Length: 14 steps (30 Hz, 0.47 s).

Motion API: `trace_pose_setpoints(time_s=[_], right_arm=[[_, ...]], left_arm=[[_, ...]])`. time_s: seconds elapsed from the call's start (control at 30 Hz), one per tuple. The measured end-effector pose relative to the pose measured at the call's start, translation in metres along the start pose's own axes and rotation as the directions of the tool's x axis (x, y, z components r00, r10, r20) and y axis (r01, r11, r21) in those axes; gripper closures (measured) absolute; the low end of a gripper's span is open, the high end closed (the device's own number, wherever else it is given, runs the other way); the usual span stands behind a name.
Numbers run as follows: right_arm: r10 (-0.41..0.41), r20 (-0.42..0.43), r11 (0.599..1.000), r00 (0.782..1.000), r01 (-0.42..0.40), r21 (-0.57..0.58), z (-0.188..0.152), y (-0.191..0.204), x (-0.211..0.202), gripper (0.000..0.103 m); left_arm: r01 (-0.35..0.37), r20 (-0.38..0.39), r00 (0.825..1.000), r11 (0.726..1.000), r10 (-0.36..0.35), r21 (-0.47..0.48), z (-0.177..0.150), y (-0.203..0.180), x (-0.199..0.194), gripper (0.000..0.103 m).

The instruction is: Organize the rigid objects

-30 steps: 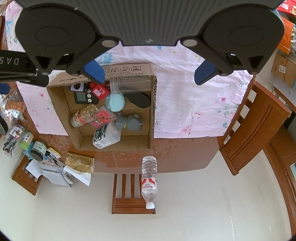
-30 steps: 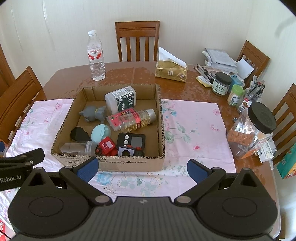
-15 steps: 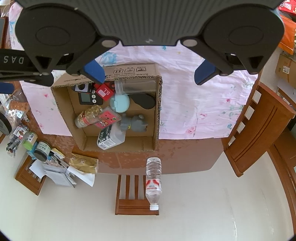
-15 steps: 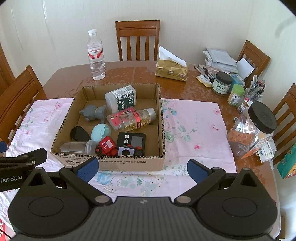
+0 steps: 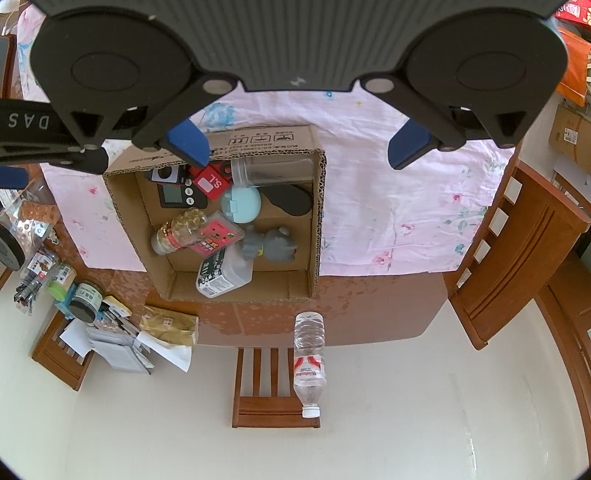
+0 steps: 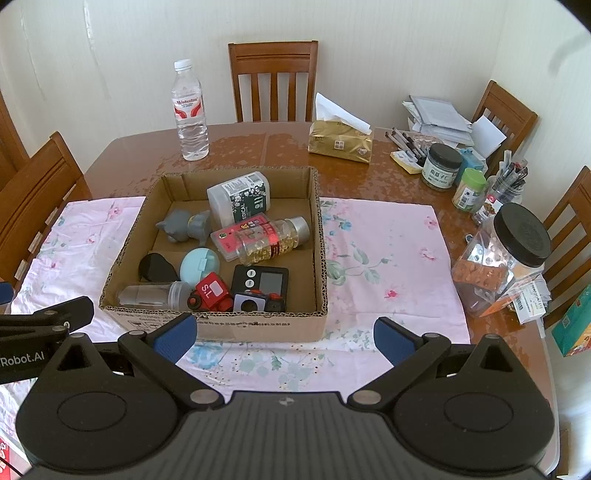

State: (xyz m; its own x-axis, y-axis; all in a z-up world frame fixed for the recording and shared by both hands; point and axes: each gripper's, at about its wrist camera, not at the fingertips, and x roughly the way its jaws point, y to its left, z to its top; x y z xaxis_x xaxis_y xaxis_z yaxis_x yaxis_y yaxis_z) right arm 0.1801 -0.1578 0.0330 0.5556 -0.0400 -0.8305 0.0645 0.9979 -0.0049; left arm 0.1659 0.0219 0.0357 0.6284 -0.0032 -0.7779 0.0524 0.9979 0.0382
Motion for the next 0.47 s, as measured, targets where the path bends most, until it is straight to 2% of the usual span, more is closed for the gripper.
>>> trace_pose_setpoints(time_s=[0.47], right_arm=[[0.001, -0.001, 1.0, 1.0, -0.001, 0.0, 0.0007, -0.0006, -0.0007, 0.0]], left_arm=[[0.002, 0.001, 1.0, 1.0, -0.002, 0.001, 0.0005, -0.0008, -0.0004, 0.001]])
